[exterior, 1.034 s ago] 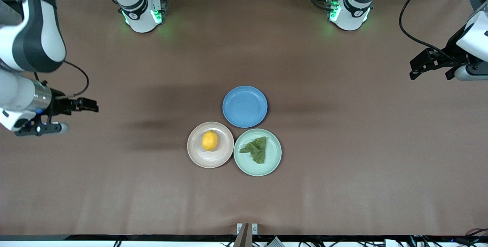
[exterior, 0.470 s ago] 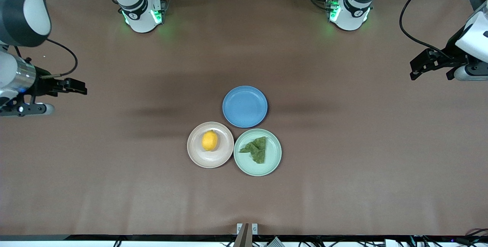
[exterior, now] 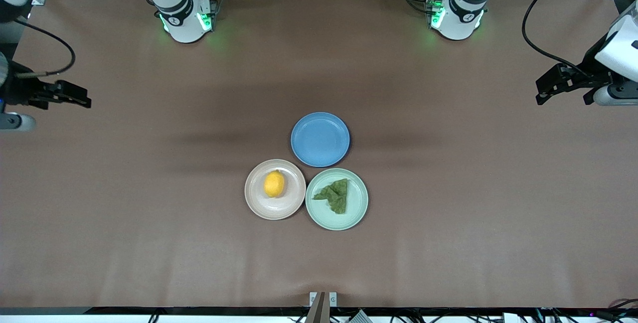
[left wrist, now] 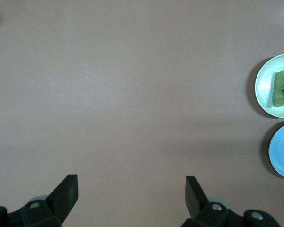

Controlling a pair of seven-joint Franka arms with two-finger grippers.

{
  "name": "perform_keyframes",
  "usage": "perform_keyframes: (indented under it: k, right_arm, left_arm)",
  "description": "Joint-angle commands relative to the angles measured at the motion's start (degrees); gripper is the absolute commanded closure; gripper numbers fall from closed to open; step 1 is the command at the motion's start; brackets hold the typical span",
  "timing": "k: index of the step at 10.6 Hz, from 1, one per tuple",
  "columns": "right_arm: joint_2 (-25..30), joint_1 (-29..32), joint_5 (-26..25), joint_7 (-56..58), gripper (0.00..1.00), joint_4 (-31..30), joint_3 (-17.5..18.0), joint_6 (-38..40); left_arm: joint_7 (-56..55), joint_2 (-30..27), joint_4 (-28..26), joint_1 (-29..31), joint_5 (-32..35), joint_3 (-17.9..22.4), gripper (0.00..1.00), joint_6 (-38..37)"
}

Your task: Place lemon and lettuce in plates

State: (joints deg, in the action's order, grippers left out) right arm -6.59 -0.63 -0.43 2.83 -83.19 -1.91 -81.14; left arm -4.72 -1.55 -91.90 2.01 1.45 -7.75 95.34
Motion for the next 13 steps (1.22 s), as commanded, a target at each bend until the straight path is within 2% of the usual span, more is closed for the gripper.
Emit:
perform_keyframes:
  k: [1,13]
  right_arm:
    - [1.14,-1.22,-1.15,-1.16,0.00,1.80,-0.11,1.69]
    - [2.20,-1.13,-1.07,-1.07,0.00,1.62,-1.25,2.04]
  left_arm:
    - [-0.56,-0.03,0.49,0.01,1.02,-0.42,0.00,0.11]
    - [-0.47,0.15,0.67,0.27,-0.22,-0.34,0.00,-0.16]
